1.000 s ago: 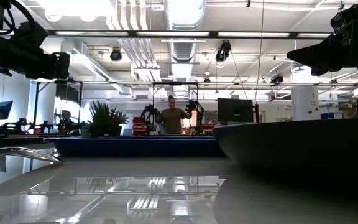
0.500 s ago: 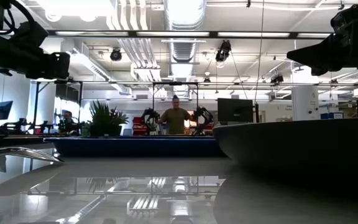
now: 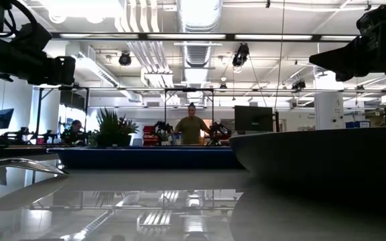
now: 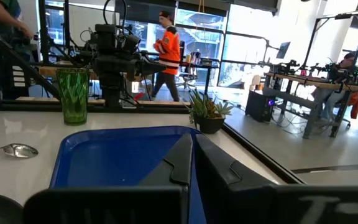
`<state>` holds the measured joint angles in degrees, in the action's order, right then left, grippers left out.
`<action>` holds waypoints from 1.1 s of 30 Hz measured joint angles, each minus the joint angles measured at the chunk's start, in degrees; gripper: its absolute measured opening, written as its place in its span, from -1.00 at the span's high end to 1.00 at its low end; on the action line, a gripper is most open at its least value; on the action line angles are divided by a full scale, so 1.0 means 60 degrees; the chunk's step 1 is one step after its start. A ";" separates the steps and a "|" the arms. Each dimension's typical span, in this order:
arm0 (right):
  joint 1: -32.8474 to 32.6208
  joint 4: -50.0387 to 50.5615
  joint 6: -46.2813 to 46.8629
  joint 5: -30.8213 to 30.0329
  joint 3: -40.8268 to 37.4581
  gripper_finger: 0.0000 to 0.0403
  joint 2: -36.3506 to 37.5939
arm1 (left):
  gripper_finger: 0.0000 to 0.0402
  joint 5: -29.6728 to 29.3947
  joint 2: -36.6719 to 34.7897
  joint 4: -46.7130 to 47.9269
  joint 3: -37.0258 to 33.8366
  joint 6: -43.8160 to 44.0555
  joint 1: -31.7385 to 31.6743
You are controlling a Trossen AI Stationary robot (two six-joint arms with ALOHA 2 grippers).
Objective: Pick and place plate/cup/fork/spoon on tray
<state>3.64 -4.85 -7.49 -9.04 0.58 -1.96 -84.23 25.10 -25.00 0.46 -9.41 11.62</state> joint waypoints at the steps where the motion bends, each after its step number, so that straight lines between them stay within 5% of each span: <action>1: 0.0003 0.0002 0.0000 0.0000 0.0000 0.96 -0.0003 | 0.95 0.0000 0.0000 -0.0002 0.0001 0.0000 -0.0001; 13: 0.0002 0.0002 0.0000 0.0000 0.0000 0.96 -0.0002 | 0.95 -0.0002 0.0000 0.0001 -0.0002 -0.0097 -0.0001; 19: 0.0002 0.0000 0.0000 0.0000 0.0000 0.96 -0.0004 | 0.95 -0.0004 0.0000 0.0005 0.0000 -0.2543 -0.0005; 26: 0.0000 -0.0009 0.0251 0.0009 0.0000 0.96 -0.0002 | 0.95 -0.0004 0.0000 0.0005 -0.0002 -0.2748 -0.0005; 29: 0.0000 -0.0012 0.2320 0.0018 -0.0002 0.96 -0.0002 | 0.95 0.0203 0.0000 0.0000 0.0001 -0.1423 -0.0005; 33: 0.0007 -0.0027 0.3688 0.0007 0.0000 0.96 -0.0002 | 0.95 0.0560 0.0000 -0.0006 -0.0002 0.2830 -0.0005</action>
<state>3.68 -5.02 14.64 -8.99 0.58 -1.97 -80.86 25.10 -25.04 0.45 7.57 11.60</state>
